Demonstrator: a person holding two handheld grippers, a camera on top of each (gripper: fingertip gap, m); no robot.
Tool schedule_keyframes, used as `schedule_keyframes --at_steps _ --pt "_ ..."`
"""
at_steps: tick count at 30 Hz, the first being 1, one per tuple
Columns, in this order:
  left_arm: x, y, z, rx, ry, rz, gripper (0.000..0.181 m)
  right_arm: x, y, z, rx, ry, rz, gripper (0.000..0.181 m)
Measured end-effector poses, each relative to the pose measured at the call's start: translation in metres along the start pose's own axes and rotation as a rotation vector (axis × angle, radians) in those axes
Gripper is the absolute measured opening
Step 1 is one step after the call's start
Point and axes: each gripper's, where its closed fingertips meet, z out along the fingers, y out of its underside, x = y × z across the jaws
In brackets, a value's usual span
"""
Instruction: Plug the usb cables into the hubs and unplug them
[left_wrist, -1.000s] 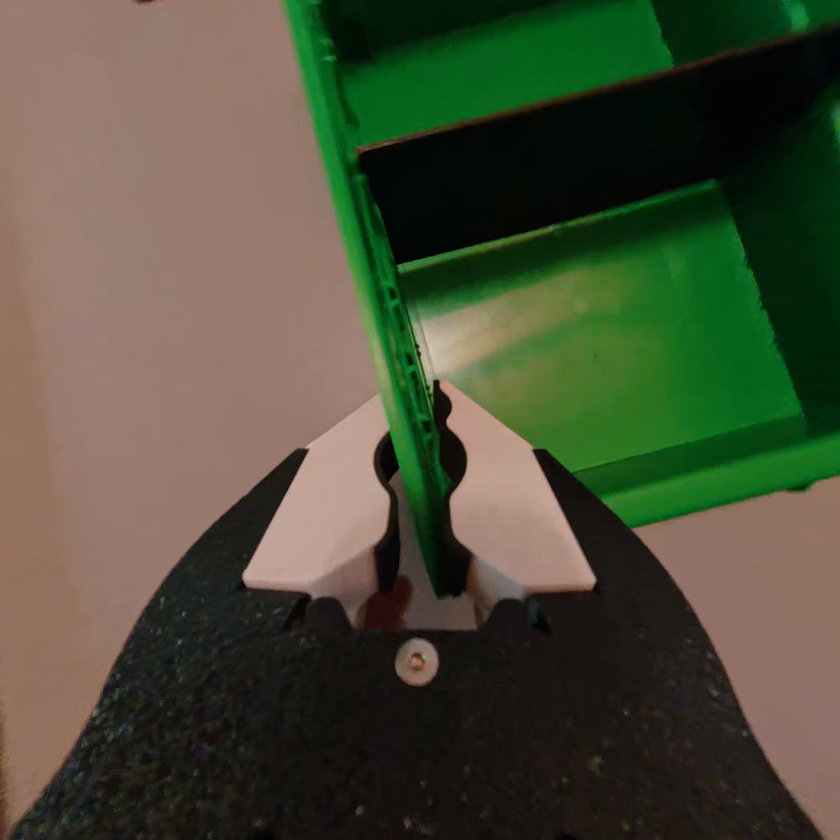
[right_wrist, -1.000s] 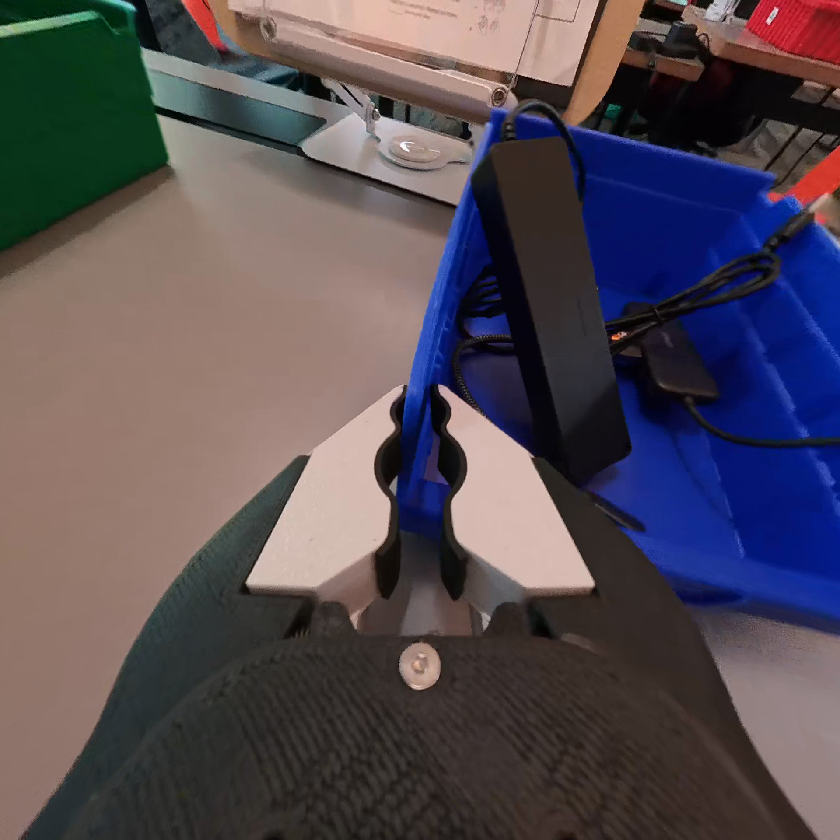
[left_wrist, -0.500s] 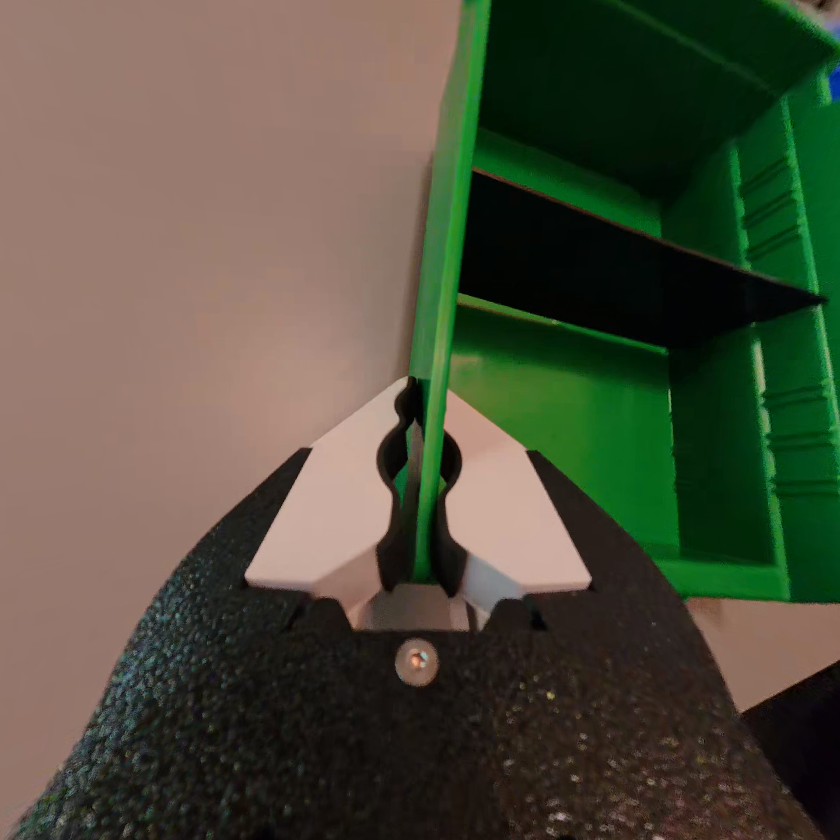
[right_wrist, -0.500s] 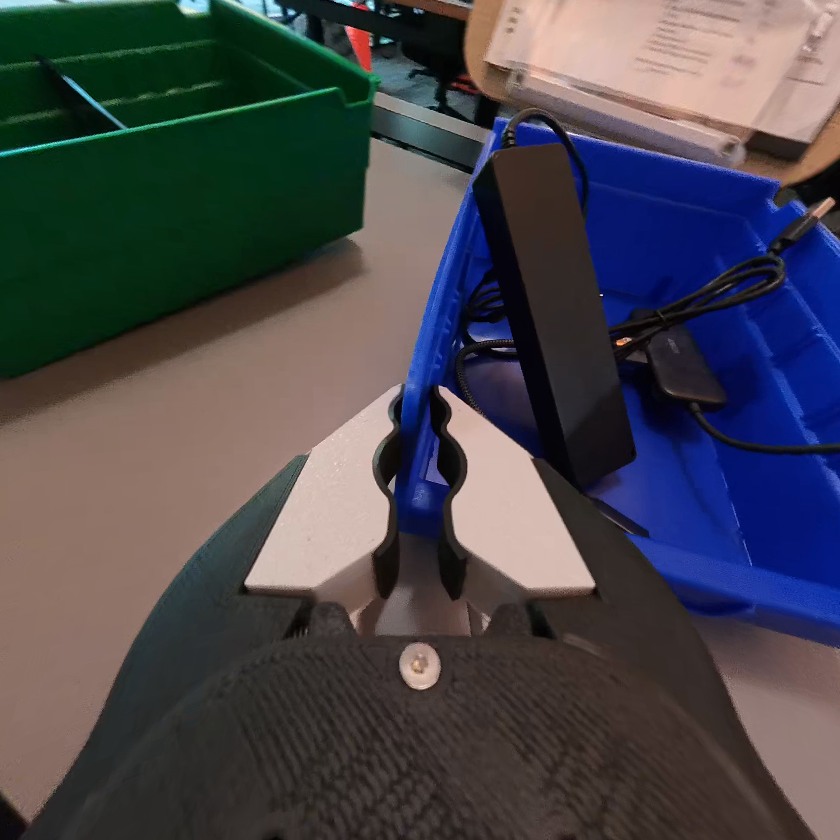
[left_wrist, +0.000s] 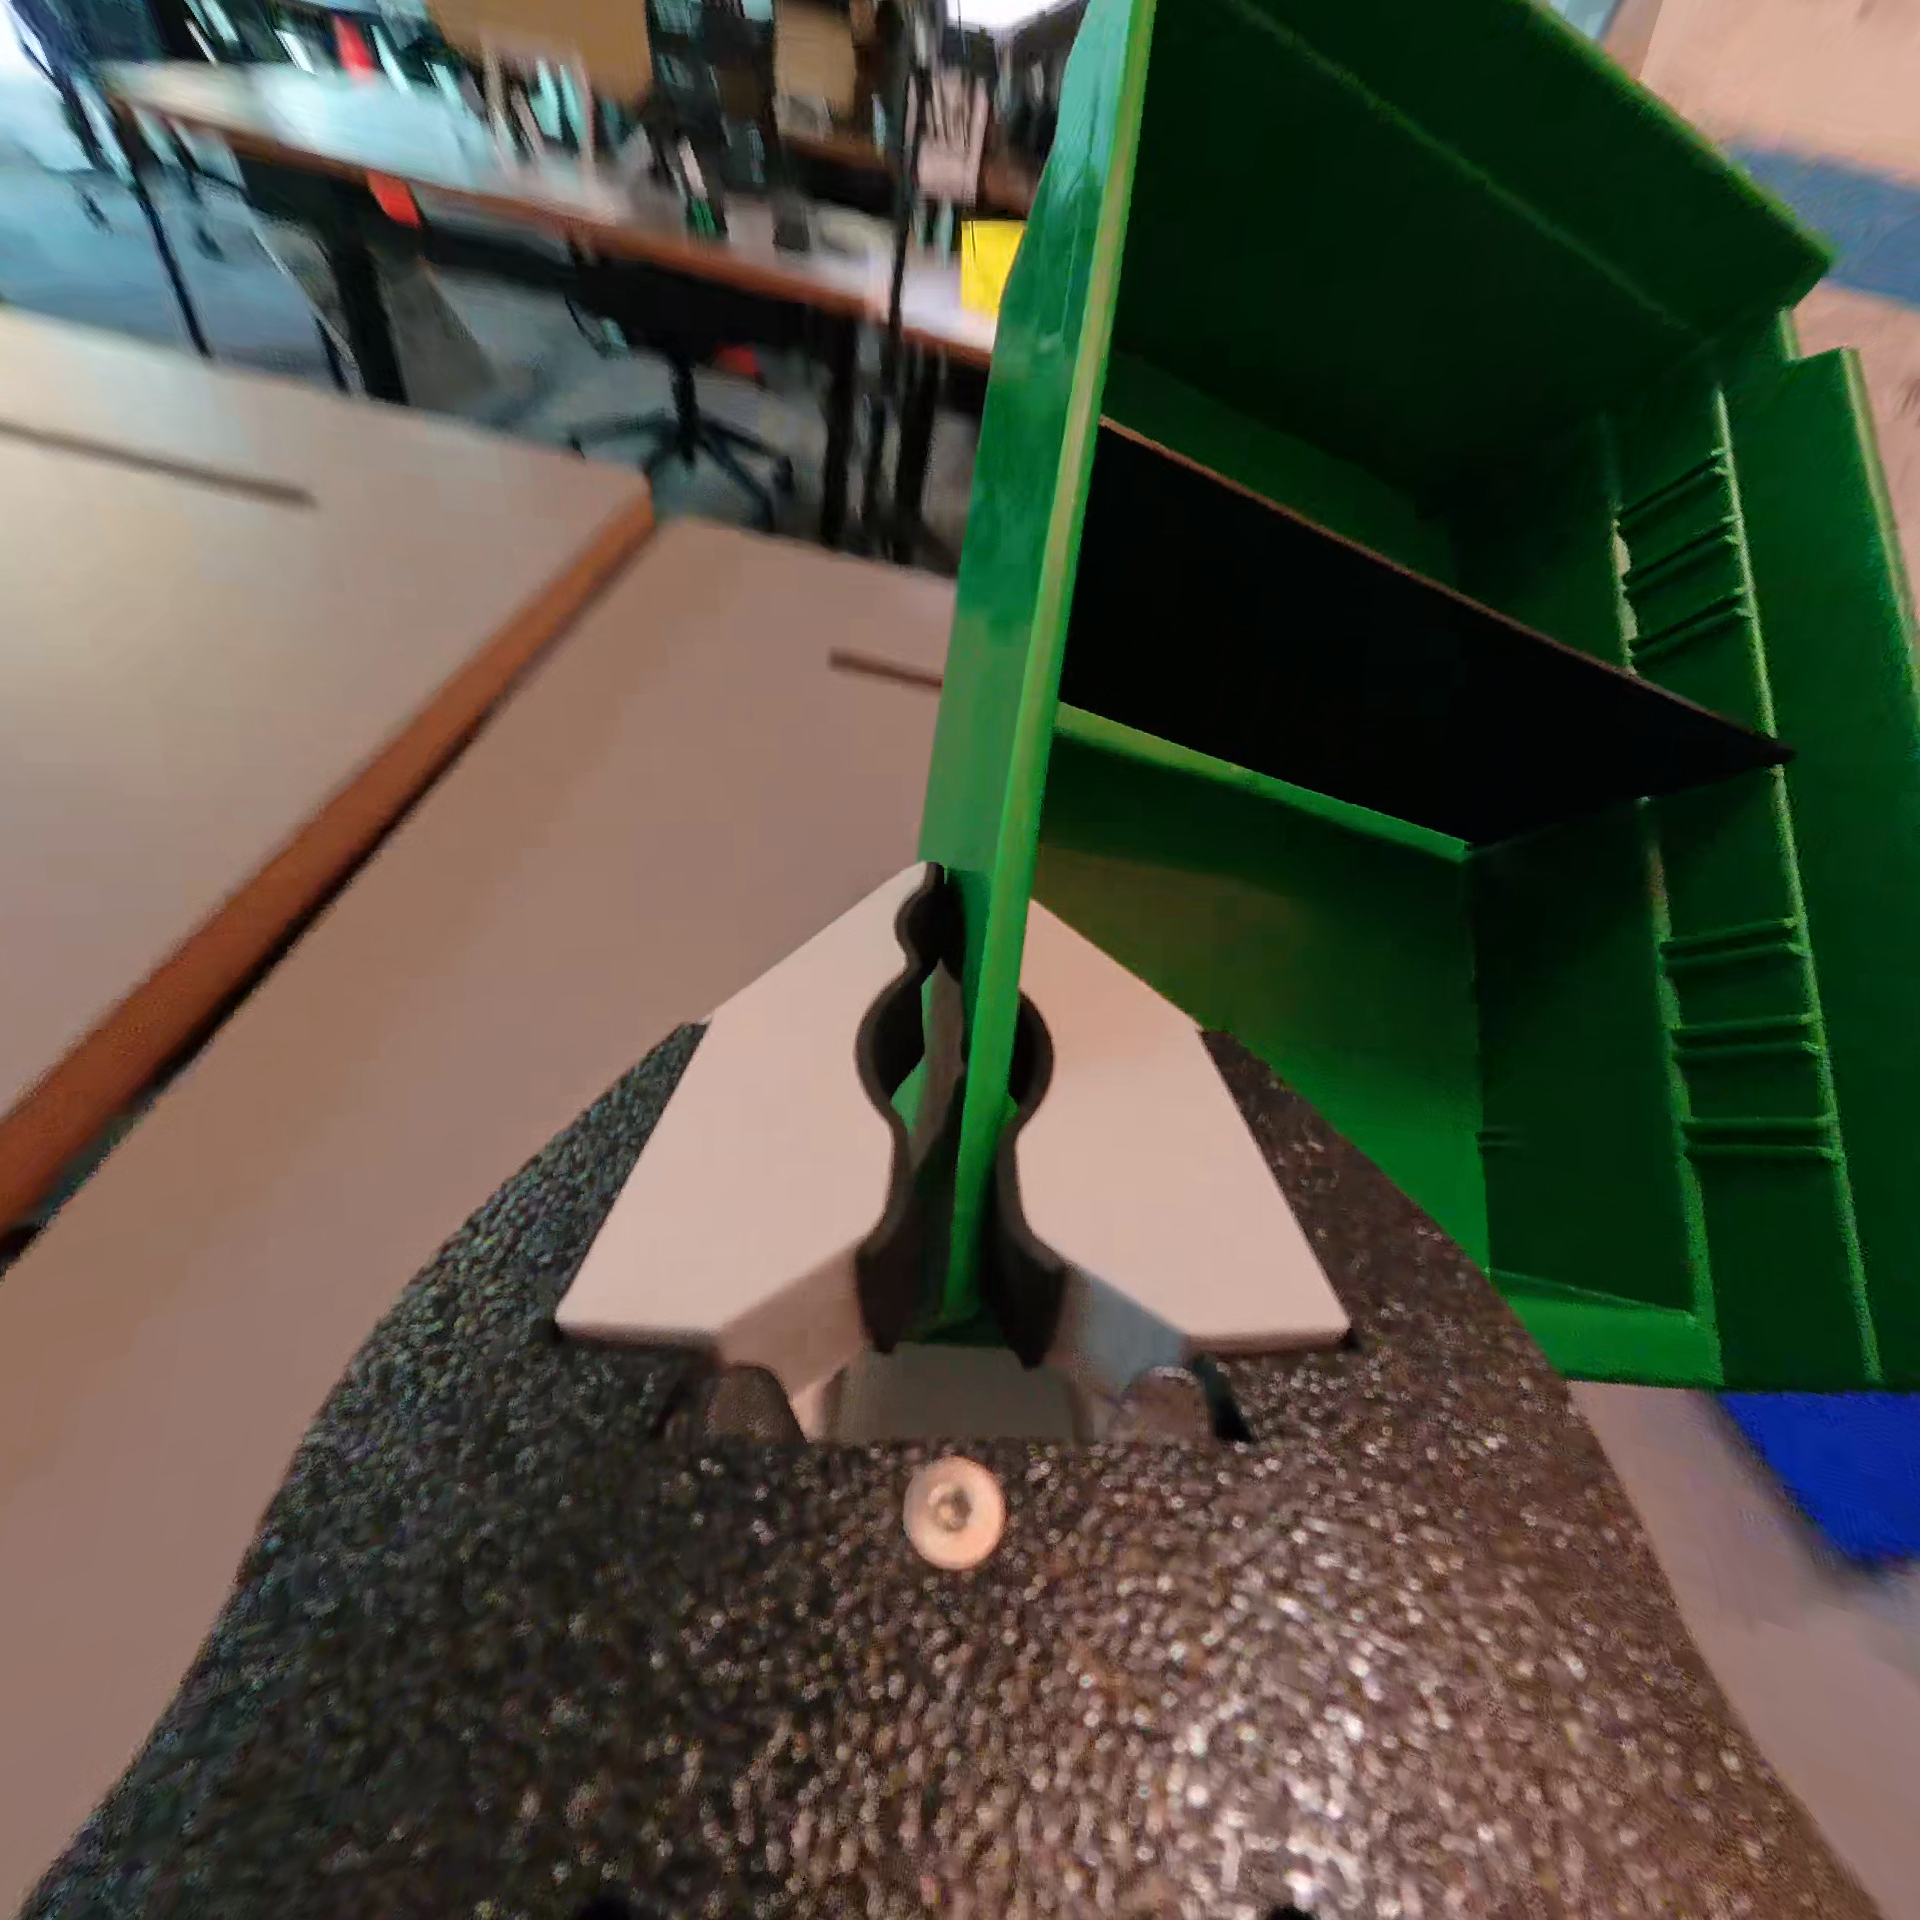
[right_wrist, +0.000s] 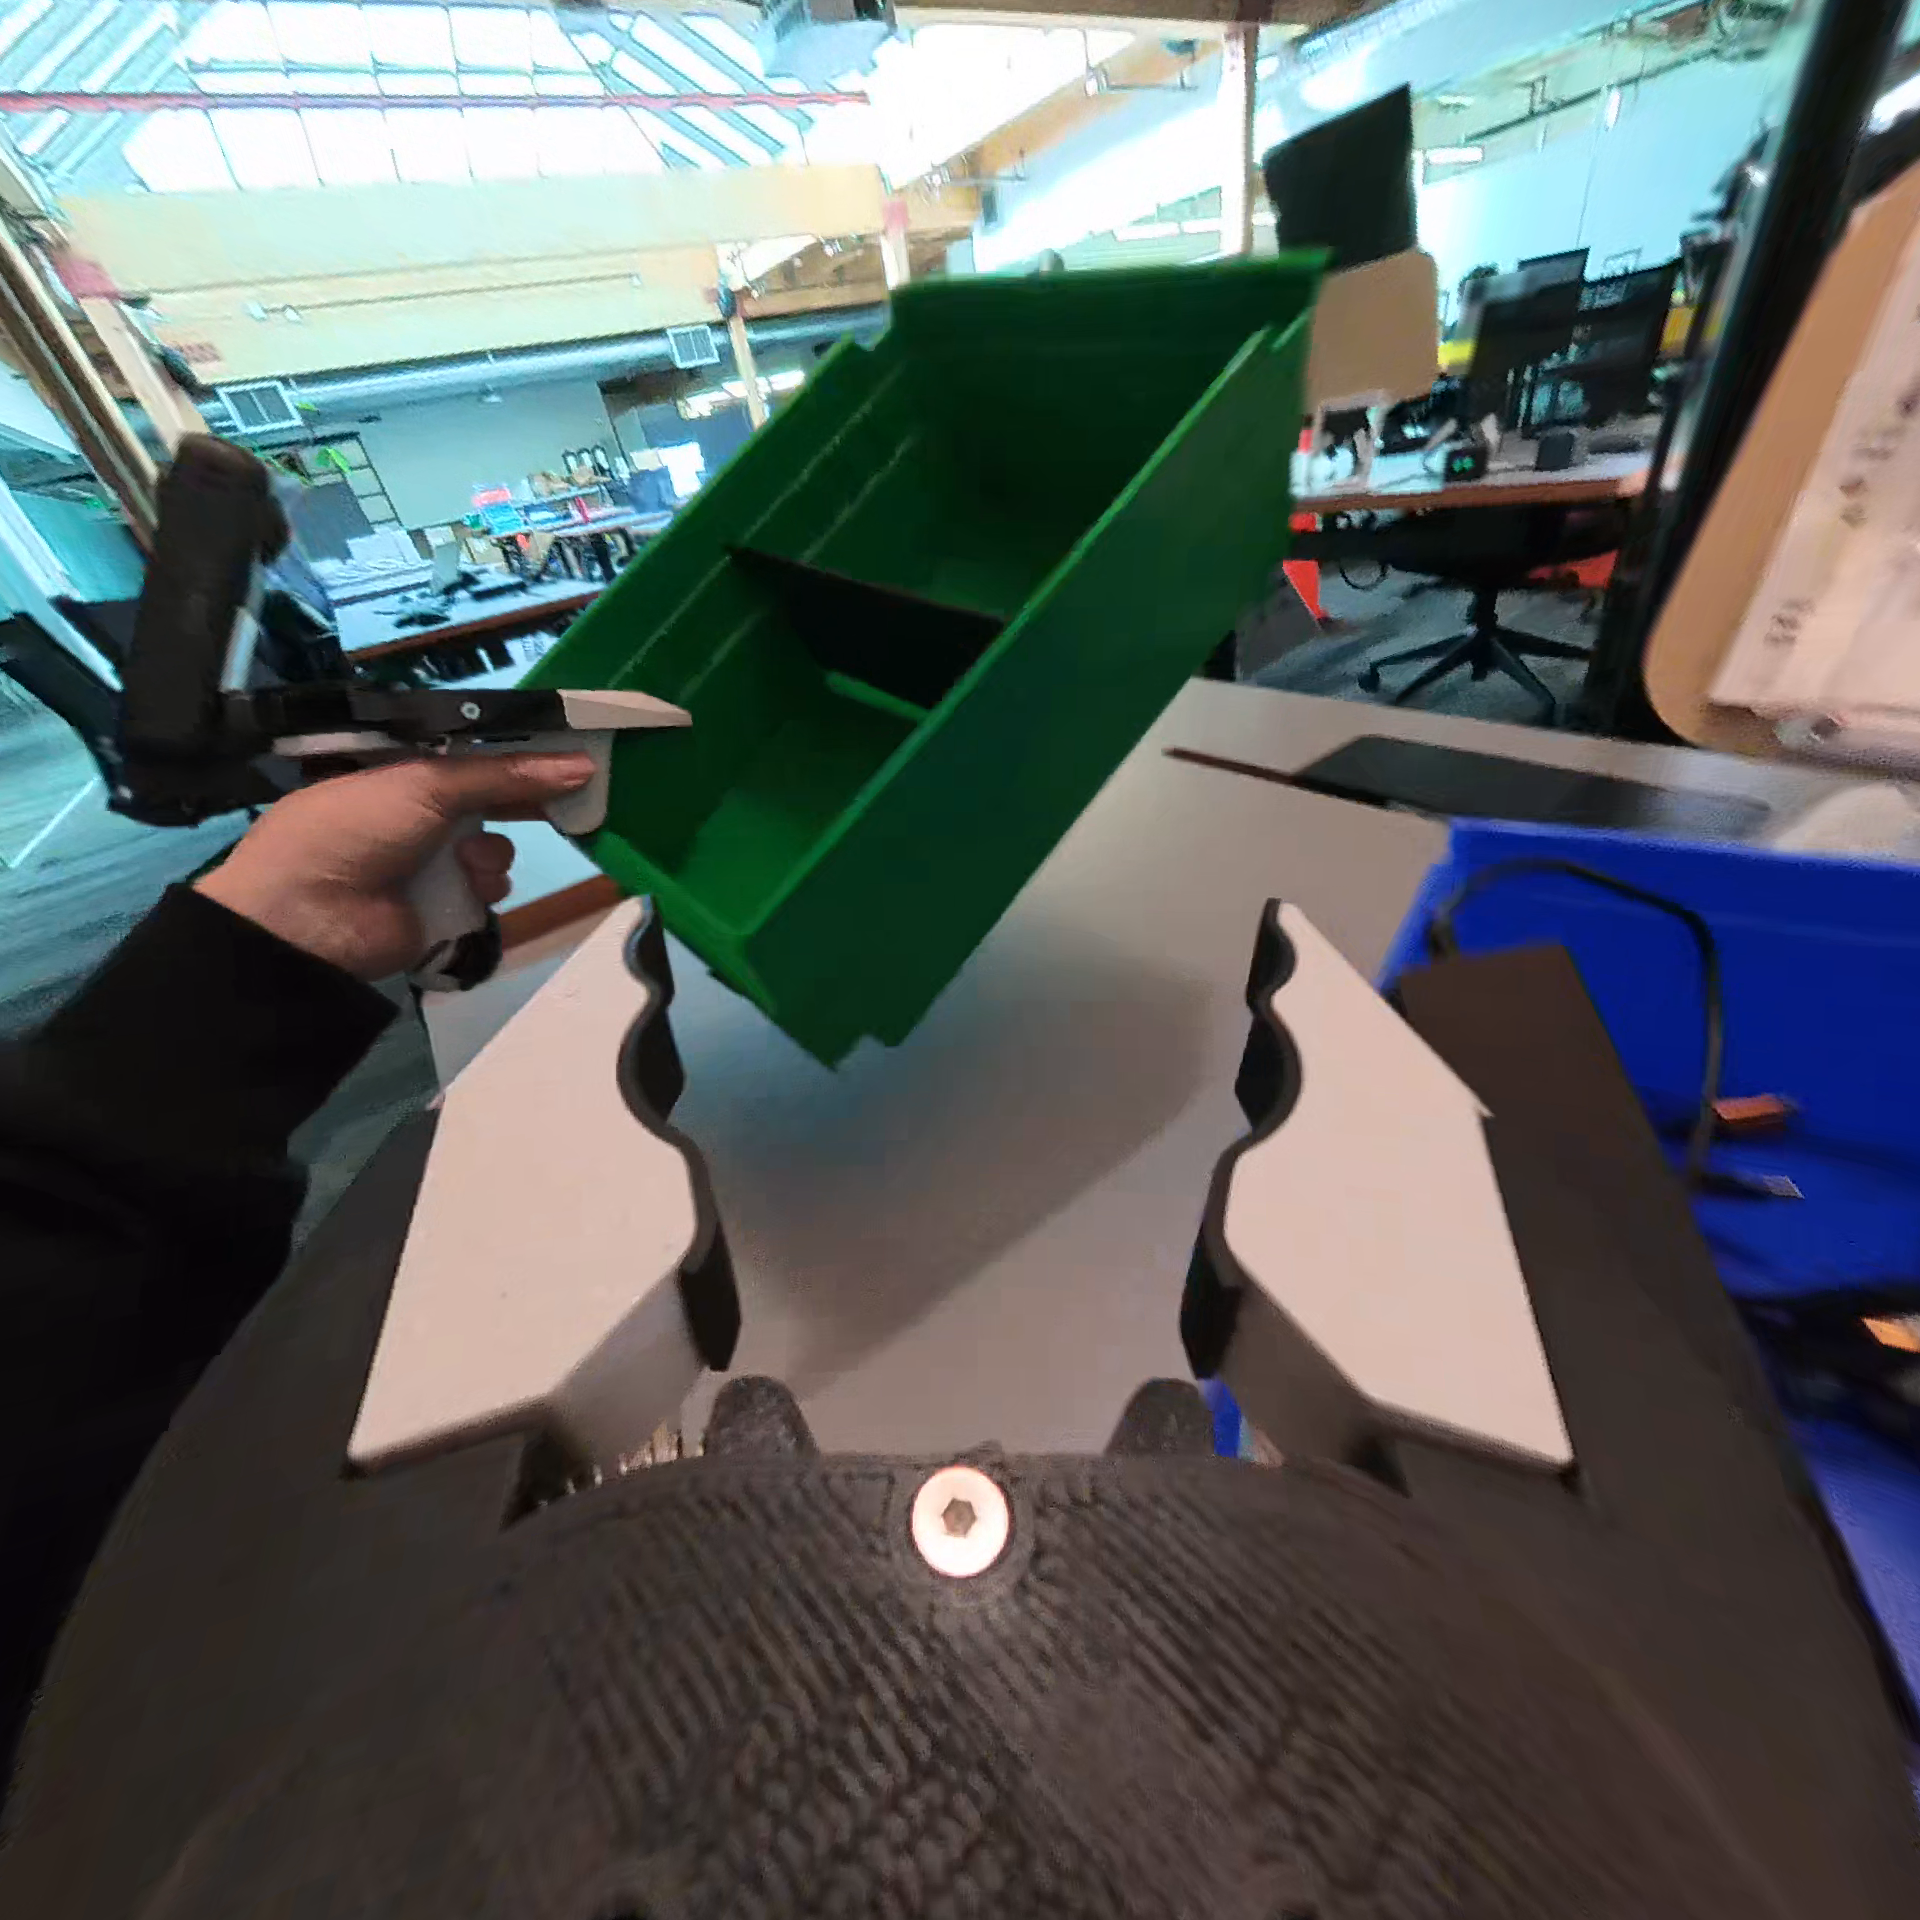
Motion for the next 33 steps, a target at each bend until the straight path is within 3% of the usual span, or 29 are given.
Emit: schedule_keyframes --at_steps 1,5,8,11,16,18,22,27,33 --pt "0.010 -0.014 -0.003 0.055 -0.016 0.007 0.003 -0.006 -0.008 0.013 0.016 -0.004 -0.013 0.107" --pt "0.061 -0.042 -0.011 0.210 0.003 -0.003 0.002 0.008 -0.032 0.063 0.077 0.105 -0.071 0.104" --pt "0.100 -0.049 -0.016 0.317 0.016 0.053 0.004 0.041 -0.045 0.067 0.136 0.274 -0.140 0.042" --pt "0.132 -0.050 -0.018 0.372 -0.028 0.195 0.013 0.078 -0.043 0.058 0.130 0.393 -0.133 0.013" --pt "0.192 -0.042 -0.016 0.334 0.076 0.364 0.041 0.122 -0.033 0.041 0.089 0.333 0.107 0.005" --pt "0.206 -0.043 -0.025 0.331 0.118 0.372 0.050 0.143 -0.037 0.026 0.083 0.360 0.113 0.005" --pt "0.229 -0.041 -0.041 0.317 0.233 0.302 0.055 0.203 -0.063 -0.034 0.136 0.493 0.117 0.006" --pt "0.230 0.008 -0.005 0.121 0.185 0.330 0.064 0.265 -0.094 -0.158 0.160 0.704 -0.024 0.008" --pt "0.262 0.065 0.029 -0.024 0.227 0.291 0.071 0.310 -0.079 -0.298 0.106 0.897 -0.022 0.008"
